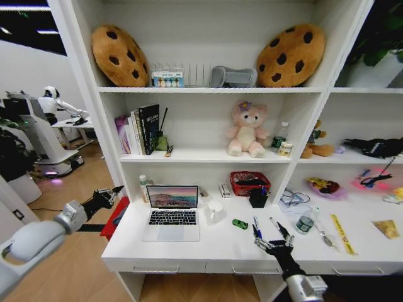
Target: Organize the objects on the table.
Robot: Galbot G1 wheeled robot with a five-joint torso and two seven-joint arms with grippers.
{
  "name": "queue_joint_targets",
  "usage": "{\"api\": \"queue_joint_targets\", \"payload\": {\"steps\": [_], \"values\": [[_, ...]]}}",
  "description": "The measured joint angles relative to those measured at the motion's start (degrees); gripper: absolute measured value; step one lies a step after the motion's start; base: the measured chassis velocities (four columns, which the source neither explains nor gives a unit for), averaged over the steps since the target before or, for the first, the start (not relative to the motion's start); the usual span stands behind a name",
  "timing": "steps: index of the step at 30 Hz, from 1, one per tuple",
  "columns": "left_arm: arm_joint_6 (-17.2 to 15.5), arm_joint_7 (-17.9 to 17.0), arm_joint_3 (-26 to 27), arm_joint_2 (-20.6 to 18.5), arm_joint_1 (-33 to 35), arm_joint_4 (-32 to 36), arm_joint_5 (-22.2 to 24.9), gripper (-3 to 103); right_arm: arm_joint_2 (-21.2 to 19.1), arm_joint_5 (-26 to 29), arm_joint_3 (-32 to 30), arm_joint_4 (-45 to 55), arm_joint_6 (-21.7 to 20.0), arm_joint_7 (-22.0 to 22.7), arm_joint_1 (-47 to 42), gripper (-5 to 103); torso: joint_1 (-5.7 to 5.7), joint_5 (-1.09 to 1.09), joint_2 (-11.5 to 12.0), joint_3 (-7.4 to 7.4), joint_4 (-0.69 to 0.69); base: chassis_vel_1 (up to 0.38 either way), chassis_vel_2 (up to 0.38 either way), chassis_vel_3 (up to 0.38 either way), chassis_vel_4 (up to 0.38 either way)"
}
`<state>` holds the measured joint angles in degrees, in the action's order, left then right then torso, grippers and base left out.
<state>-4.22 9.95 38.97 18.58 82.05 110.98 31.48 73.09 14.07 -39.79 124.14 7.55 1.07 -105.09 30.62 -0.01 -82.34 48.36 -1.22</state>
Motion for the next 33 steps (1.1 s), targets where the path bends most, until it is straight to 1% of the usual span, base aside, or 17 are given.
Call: {"api": "queue_joint_targets", "payload": {"steps": [2, 3, 5, 6, 9, 10, 13, 15, 16, 18, 19, 22, 23, 25, 28, 31, 33], "values": [[0.00, 1.58, -6.12, -0.74, -6.09, -1.85, -0.76, 0, -0.04, -0.01, 0.10, -0.44, -0.26, 0.12, 0.57, 100, 0.00, -0.02, 0.00, 0.00, 0.01, 0.000, 0.000, 0.000, 0.000], [0.00, 1.58, -6.12, -0.74, -6.09, -1.85, -0.76, 0, -0.04, -0.01, 0.10, -0.44, -0.26, 0.12, 0.57, 100, 0.00, -0.02, 0.00, 0.00, 0.01, 0.000, 0.000, 0.000, 0.000], [0.12, 3.49, -12.92, -1.22, -13.97, -3.82, -2.20, 0, -0.11, 0.12, 0.12, -0.79, -0.53, 0.19, 1.17, 100, 0.00, 0.01, 0.00, 0.00, -0.01, 0.000, 0.000, 0.000, 0.000], [0.12, 3.49, -12.92, -1.22, -13.97, -3.82, -2.20, 0, -0.11, 0.12, 0.12, -0.79, -0.53, 0.19, 1.17, 100, 0.00, 0.01, 0.00, 0.00, -0.01, 0.000, 0.000, 0.000, 0.000], [0.25, 5.49, -24.04, -1.02, -25.72, -6.54, -3.63, 0, -0.09, 0.25, 0.12, -1.41, -0.67, 0.22, 1.72, 100, -0.01, 0.01, 0.00, 0.00, -0.02, 0.000, 0.000, 0.000, 0.000], [0.25, 5.49, -24.04, -1.02, -25.72, -6.54, -3.63, 0, -0.09, 0.25, 0.12, -1.41, -0.67, 0.22, 1.72, 100, -0.01, 0.01, 0.00, 0.00, -0.02, 0.000, 0.000, 0.000, 0.000], [0.20, 6.95, -35.63, 0.61, -38.17, -9.28, -4.75, 0, 0.06, 0.29, 0.12, -2.37, -0.64, 0.22, 2.14, 100, 0.00, 0.02, 0.00, 0.00, -0.02, 0.000, 0.000, 0.000, 0.000], [0.10, 7.81, -41.08, 1.98, -44.33, -10.73, -5.45, 0, 0.13, 0.28, 0.19, -3.01, -0.58, 0.19, 2.54, 100, 0.00, 0.02, 0.00, 0.00, -0.03, 0.000, 0.000, 0.000, 0.000], [0.10, 7.81, -41.08, 1.98, -44.33, -10.73, -5.45, 0, 0.13, 0.28, 0.19, -3.01, -0.58, 0.19, 2.54, 100, 0.00, 0.02, 0.00, 0.00, -0.03, 0.000, 0.000, 0.000, 0.000], [0.04, 8.85, -46.57, 4.15, -50.36, -12.69, -6.76, 0, 0.17, 0.28, 0.27, -3.54, -0.56, 0.18, 3.04, 100, 0.00, 0.02, 0.00, 0.00, 0.00, 0.000, 0.000, 0.000, 0.000], [0.04, 8.85, -46.57, 4.15, -50.36, -12.69, -6.76, 0, 0.17, 0.28, 0.27, -3.54, -0.56, 0.18, 3.04, 100, 0.00, 0.02, 0.00, 0.00, 0.00, 0.000, 0.000, 0.000, 0.000], [0.37, 10.74, -56.72, 7.73, -61.06, -16.35, -7.95, 0, 0.02, 0.55, 0.10, -4.17, -0.52, 0.16, 3.35, 100, 0.00, 0.01, -0.01, 0.00, -0.02, 0.000, 0.000, 0.000, 0.000], [0.37, 10.74, -56.72, 7.73, -61.06, -16.35, -7.95, 0, 0.02, 0.55, 0.10, -4.17, -0.52, 0.16, 3.35, 100, 0.00, 0.01, -0.01, 0.00, -0.02, 0.000, 0.000, 0.000, 0.000], [1.81, 13.30, -62.60, 10.29, -67.59, -18.77, -8.94, 0, -0.07, 0.93, -0.27, -4.69, -0.36, 0.14, 3.46, 100, 0.00, 0.03, 0.00, 0.00, -0.03, 0.000, 0.000, 0.000, 0.000], [2.93, 15.24, -64.82, 11.48, -70.07, -20.02, -9.45, 0, 0.02, 0.99, -0.39, -4.95, -0.03, 0.08, 3.46, 100, 0.00, 0.02, 0.00, 0.00, -0.03, 0.000, 0.000, 0.000, 0.000], [6.74, 19.42, -68.98, 14.17, -74.75, -23.16, -11.80, 0, 0.67, 1.00, -0.71, -5.25, 0.62, -0.39, 2.96, 100, 0.00, 0.02, -0.01, 0.00, 0.00, 0.000, 0.000, 0.000, 0.000], [7.92, 20.17, -70.40, 15.21, -76.11, -24.29, -12.13, 0, 0.93, 0.94, -0.93, -5.46, 0.86, -0.53, 2.78, 100, 0.00, 0.01, 0.00, 0.00, 0.00, 0.000, 0.000, 0.000, 0.000]]}}
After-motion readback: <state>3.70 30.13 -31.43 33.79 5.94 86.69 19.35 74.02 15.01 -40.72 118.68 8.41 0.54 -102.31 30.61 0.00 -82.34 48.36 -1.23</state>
